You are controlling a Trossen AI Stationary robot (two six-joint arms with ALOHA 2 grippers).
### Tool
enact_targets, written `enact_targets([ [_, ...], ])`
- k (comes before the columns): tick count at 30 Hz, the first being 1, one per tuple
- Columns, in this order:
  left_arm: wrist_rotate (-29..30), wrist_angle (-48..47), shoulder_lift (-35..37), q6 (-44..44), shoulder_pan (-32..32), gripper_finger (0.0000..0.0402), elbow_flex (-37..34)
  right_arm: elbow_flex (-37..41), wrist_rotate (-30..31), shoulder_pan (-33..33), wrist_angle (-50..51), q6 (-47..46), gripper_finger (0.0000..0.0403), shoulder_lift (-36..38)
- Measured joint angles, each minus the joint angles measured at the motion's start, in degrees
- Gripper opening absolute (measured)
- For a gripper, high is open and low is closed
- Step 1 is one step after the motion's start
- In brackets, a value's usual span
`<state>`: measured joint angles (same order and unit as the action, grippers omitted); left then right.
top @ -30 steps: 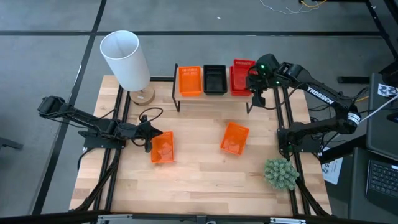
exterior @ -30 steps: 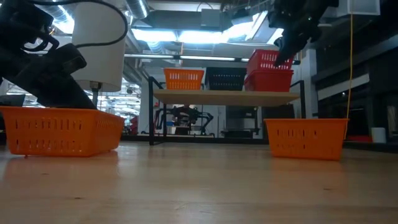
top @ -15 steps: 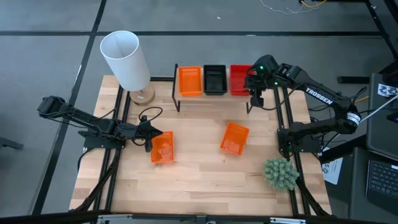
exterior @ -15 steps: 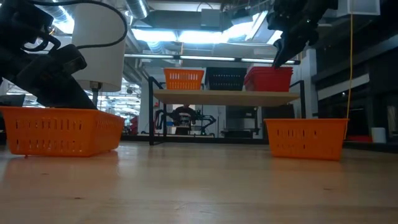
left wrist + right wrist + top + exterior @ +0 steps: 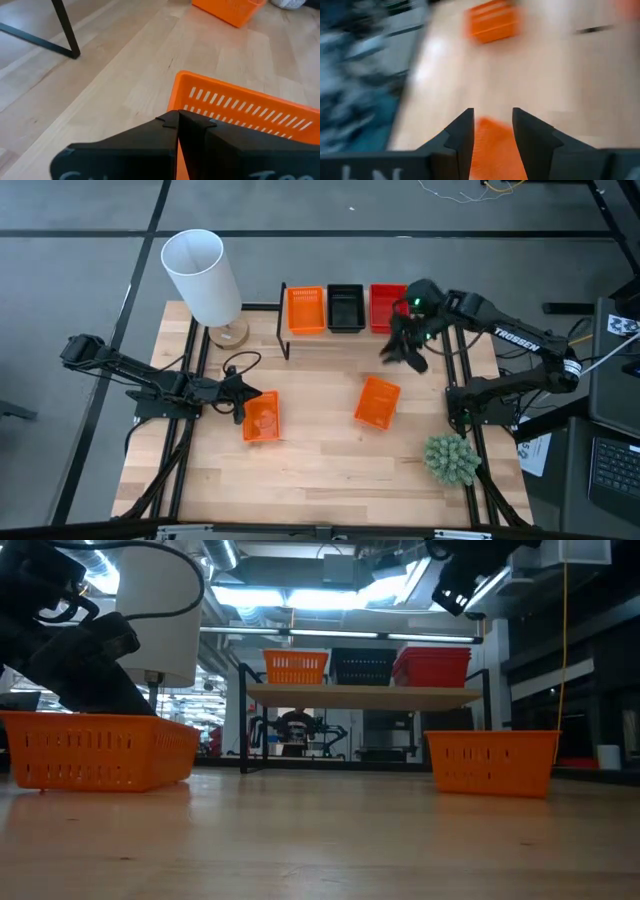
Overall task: Stack baskets on shelf by color
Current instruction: Stack the bottom left orange basket on the orange basket on the top shelf
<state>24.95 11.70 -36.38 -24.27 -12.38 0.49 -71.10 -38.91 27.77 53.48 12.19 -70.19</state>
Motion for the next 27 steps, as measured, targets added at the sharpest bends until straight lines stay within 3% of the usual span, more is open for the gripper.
enact_targets([
  [2,0.0,0.69,0.0,-1.14,0.0,0.0,0.0,1.54,-3.6,-3.52,1.14,-0.16,0.0133,0.0],
  [5,-0.1,3.06,0.02,-1.22,0.0,0.0,0.0,4.35,-3.62,-9.23,2.13,-1.71,0.0133,0.0],
  [9,-6.2,5.68,-0.04,1.69,-0.34,0.0,1.59,9.53,4.33,-16.74,-0.45,-11.44,0.0133,-0.04],
  [12,-12.36,5.16,-0.04,8.96,-2.59,0.0,8.85,13.37,11.24,-21.51,-1.88,-20.49,0.0133,-0.07],
  [16,-14.0,-10.09,-4.59,16.13,-8.4,0.0,23.45,18.17,17.87,-27.08,-5.59,-33.15,0.0133,-0.04],
  [20,-12.09,-30.07,-12.76,10.98,-13.38,0.0,35.57,21.83,20.9,-32.25,-11.39,-43.08,0.0133,-0.07],
  [23,-12.09,-35.38,-18.15,6.1,-15.84,0.0,40.8,22.93,22.29,-35.66,-15.23,-46.67,0.0133,-0.09],
  [27,-12.78,-35.49,-23.26,1.66,-17.74,0.0,44.0,22.94,26.77,-39.94,-20.11,-49.39,0.0133,-0.07],
])
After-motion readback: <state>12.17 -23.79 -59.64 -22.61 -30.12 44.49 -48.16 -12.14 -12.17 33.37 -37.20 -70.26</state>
